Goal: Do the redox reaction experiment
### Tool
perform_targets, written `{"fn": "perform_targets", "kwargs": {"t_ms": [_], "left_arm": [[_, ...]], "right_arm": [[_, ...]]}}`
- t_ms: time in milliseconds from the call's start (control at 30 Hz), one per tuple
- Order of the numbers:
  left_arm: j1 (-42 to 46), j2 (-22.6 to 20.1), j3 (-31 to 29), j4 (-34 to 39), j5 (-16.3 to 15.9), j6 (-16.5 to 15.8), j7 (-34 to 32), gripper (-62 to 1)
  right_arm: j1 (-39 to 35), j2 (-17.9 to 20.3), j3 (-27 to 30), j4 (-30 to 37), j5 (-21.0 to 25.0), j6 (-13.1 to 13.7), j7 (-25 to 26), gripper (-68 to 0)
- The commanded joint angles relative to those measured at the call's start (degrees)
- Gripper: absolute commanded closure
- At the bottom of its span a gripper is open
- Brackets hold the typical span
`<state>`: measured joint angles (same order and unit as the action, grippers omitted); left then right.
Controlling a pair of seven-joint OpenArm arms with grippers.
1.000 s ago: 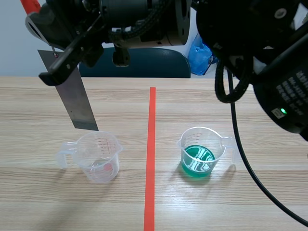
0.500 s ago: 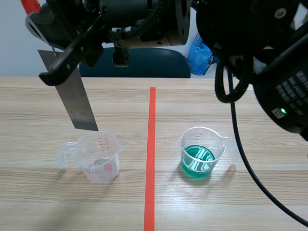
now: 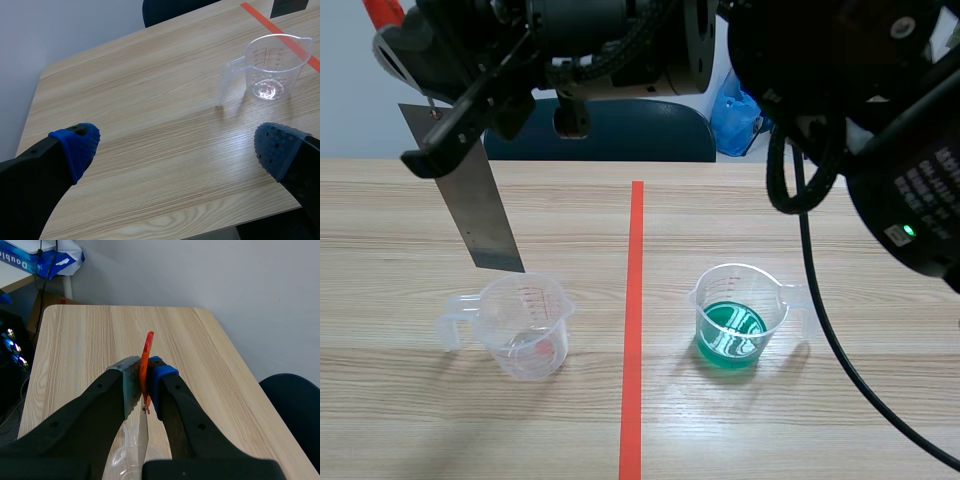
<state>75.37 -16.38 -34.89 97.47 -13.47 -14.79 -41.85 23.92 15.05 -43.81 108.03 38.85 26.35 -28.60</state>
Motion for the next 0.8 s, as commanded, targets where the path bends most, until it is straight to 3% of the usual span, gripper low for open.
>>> {"fn": "perform_targets", "kwargs": {"t_ms": [0, 400, 600, 767], "left_arm": [[0.1, 0.0, 0.1, 0.9, -0.4, 0.1, -0.8, -62.3], [0.1, 0.0, 0.1, 0.9, -0.4, 0.1, -0.8, -62.3], [0.1, 0.0, 0.1, 0.9, -0.4, 0.1, -0.8, -62.3], [0.1, 0.0, 0.1, 0.9, -0.4, 0.1, -0.8, -62.3]], "right_arm": [[0.8, -0.3, 0.7, 0.6, 0.6, -0.2, 0.9, -0.6], [0.7, 1.2, 1.7, 0.6, 0.4, -0.2, 1.5, -0.6], [0.5, 6.8, 4.8, 0.8, 1.0, -0.1, 6.1, -0.6], [0.4, 12.8, 7.4, 0.8, 5.9, 0.1, 7.7, -0.6]]}}
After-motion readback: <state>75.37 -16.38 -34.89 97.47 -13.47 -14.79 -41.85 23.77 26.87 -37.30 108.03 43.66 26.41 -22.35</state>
